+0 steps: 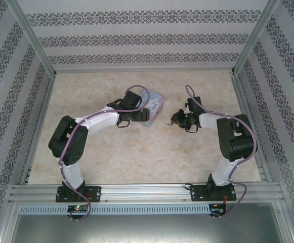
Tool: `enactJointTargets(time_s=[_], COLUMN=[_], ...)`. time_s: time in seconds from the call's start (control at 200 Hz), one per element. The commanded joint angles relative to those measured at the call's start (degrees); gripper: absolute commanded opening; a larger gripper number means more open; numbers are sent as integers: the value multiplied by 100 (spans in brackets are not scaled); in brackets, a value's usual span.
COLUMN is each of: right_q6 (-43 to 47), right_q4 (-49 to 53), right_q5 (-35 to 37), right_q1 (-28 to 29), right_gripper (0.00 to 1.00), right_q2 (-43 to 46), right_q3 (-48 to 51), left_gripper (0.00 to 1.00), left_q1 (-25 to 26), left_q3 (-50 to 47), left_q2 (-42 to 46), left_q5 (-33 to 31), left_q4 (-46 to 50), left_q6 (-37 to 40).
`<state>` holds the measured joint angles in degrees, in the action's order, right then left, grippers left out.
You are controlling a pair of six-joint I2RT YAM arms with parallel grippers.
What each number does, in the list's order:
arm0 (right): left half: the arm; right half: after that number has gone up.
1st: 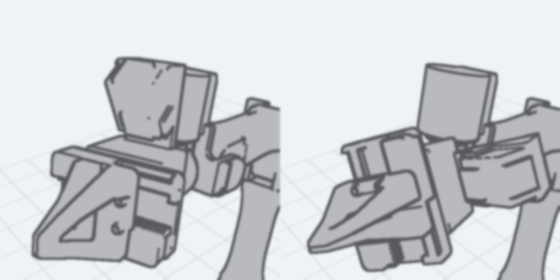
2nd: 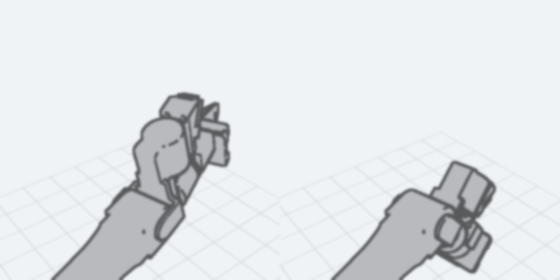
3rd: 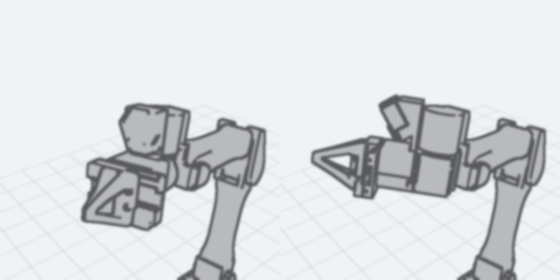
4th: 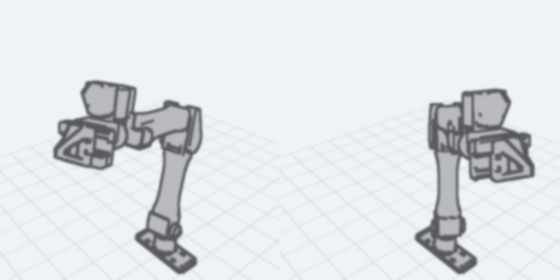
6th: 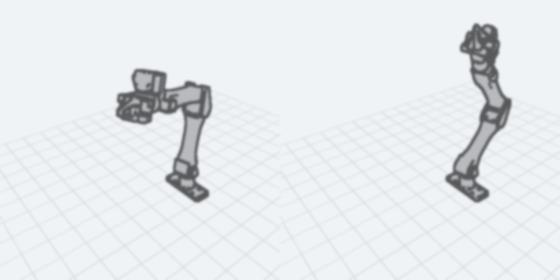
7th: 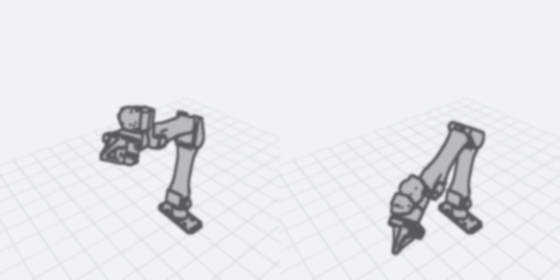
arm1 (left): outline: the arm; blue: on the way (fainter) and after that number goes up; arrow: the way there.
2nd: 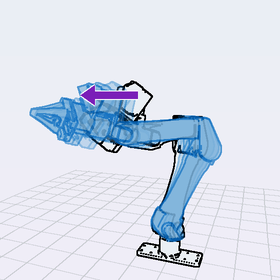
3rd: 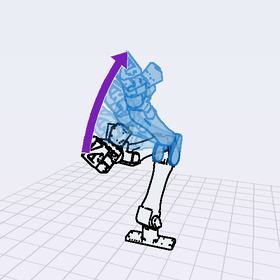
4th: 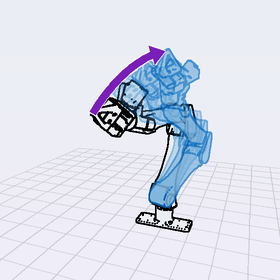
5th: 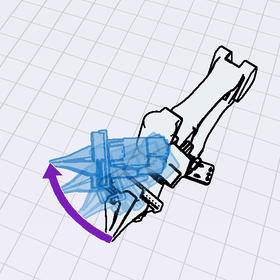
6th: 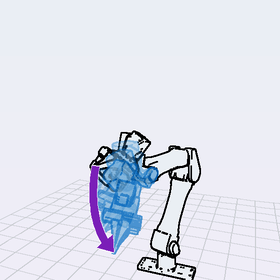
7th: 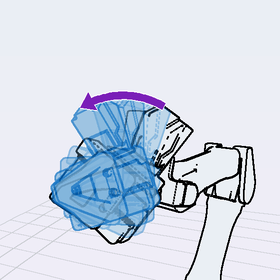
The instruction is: Unlock the padlock with the key
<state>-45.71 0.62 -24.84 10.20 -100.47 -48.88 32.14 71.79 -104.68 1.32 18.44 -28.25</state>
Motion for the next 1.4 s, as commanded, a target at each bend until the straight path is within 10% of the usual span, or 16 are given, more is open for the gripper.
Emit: enactJointTargets(time_s=[0.0, 0.14, 0.21, 0.505, 0.719, 1.224, 1.394], right_q6=[46, 174, 280, 1448, 3396, 4408, 4364], right_q4=[-38, 381, 640, 1567, -195, -5618, -5267], right_q5=[254, 413, 499, 3045, 4712, 3138, 2677], right_q1=[-90, -276, -402, -582, -607, -784, -958], right_gripper=[43, 68, 98, 98, 98, 98, 98], right_q2=[514, 1390, 1931, 3585, 3661, 1278, 1335], right_q3=[294, 524, 572, 193, 1172, 2797, 2682], left_gripper=[99, 99, 99, 99, 100, 99, 100], left_q1=[-18, -162, -237, -683, -1120, -2729, -3097], left_q3=[-42, 164, 237, -142, -2188, -5214, -4851], left_q2=[50, 472, 797, 2508, 3735, 2571, 1569], left_q5=[87, 107, -6, -1996, -3254, -2032, -934], left_q4=[1228, 1324, 1381, 1162, -1472, -6507, -6757], left_q6=[294, 285, 297, 581, 1867, 2645, 2588])
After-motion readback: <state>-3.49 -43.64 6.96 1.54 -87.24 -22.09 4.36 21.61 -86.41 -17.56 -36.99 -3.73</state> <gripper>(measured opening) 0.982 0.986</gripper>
